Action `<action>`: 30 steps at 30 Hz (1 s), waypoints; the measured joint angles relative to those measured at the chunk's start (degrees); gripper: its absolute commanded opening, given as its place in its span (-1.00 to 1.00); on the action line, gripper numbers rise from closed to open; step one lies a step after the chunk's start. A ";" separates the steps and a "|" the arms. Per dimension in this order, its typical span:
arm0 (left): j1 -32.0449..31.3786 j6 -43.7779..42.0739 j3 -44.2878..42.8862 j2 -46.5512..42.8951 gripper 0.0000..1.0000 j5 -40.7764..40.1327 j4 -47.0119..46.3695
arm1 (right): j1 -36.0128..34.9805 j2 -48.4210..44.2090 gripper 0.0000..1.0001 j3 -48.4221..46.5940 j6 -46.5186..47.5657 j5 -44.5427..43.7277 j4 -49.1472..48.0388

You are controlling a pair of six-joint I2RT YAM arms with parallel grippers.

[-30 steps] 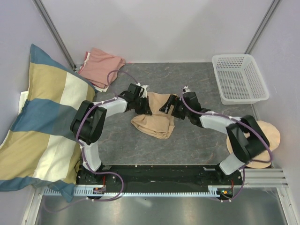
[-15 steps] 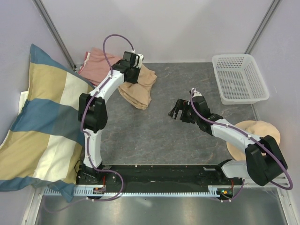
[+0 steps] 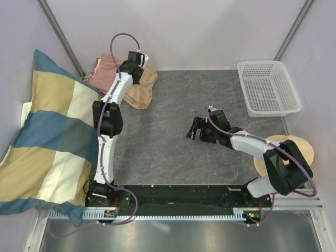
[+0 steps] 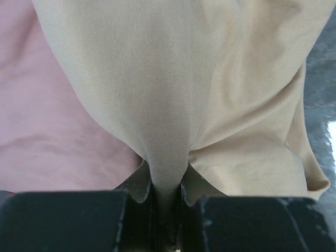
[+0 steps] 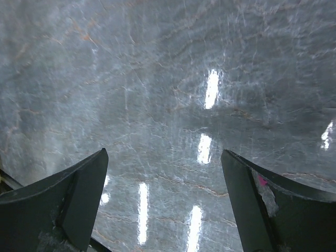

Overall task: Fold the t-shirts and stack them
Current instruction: Put the neatly folded tshirt into the corner of the board with the left arm

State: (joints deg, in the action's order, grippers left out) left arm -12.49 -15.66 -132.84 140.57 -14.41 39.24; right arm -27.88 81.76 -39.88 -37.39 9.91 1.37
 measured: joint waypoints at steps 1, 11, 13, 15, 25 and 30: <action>0.37 -0.85 -0.63 0.20 -0.96 -0.52 -0.50 | 0.00 0.98 0.96 0.00 0.07 0.55 -0.09; 5.49 -4.15 -1.90 0.22 -0.96 -2.25 -8.59 | -0.02 5.62 0.96 0.37 -0.09 4.42 -2.93; 7.45 -4.46 -1.90 0.22 -0.96 -2.23 -9.99 | -0.02 6.12 0.96 0.37 -0.17 4.98 -4.02; 8.92 -4.79 -1.90 0.22 -0.96 -2.19 -11.13 | -0.02 6.51 0.96 0.37 -0.31 5.44 -4.83; 14.43 -7.67 -3.52 0.28 -0.96 -1.42 -15.89 | -0.04 9.14 0.96 -0.13 -1.73 7.43 -9.16; 16.79 -7.89 -3.76 0.28 -0.35 -1.20 -17.81 | -0.39 10.95 0.96 -1.44 -2.21 8.13 -10.51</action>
State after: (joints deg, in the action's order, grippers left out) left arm 4.29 -23.55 -136.59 140.86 -15.62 21.43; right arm -28.27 92.71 -41.32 -39.59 18.04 -9.15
